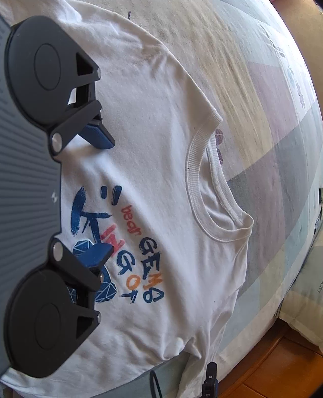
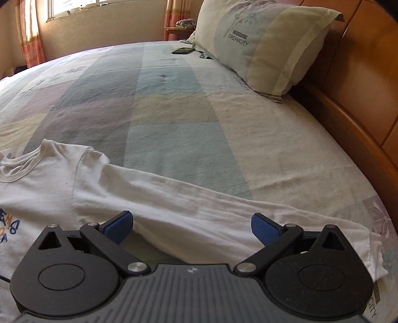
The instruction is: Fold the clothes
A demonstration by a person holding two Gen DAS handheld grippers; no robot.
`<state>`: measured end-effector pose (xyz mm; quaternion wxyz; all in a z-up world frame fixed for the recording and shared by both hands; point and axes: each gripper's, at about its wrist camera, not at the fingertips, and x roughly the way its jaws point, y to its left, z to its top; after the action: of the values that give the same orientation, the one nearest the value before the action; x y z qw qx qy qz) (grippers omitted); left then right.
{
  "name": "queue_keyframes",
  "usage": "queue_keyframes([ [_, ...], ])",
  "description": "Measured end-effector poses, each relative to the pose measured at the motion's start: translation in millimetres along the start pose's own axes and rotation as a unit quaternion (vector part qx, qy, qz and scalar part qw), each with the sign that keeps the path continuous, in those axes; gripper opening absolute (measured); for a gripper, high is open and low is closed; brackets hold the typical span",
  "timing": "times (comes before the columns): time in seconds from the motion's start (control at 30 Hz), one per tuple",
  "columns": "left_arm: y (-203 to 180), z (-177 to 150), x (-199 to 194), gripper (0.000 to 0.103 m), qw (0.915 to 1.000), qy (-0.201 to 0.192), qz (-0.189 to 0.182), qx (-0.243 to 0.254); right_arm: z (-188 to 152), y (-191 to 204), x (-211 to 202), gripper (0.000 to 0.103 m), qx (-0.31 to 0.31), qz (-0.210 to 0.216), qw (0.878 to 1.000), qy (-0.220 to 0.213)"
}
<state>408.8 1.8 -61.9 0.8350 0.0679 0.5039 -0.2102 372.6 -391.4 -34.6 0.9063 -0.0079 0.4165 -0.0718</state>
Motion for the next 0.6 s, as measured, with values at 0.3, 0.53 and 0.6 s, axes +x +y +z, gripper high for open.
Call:
queue_keyframes([
  [0.3, -46.1, 23.6, 10.0, 0.082, 0.9996, -0.015, 0.007, -0.024, 46.3, 26.8, 67.8, 0.103, -0.137, 0.101, 0.985, 0.031],
  [0.53, -52.9, 28.2, 14.8, 0.082, 0.9985, -0.011, 0.023, -0.049, 65.9, 38.7, 109.6, 0.103, -0.171, 0.064, 0.983, 0.007],
  [0.6, -50.1, 27.8, 16.2, 0.082, 0.9979, -0.009, 0.024, -0.059, 77.1, 18.7, 111.1, 0.102, -0.121, 0.030, 0.992, 0.022],
])
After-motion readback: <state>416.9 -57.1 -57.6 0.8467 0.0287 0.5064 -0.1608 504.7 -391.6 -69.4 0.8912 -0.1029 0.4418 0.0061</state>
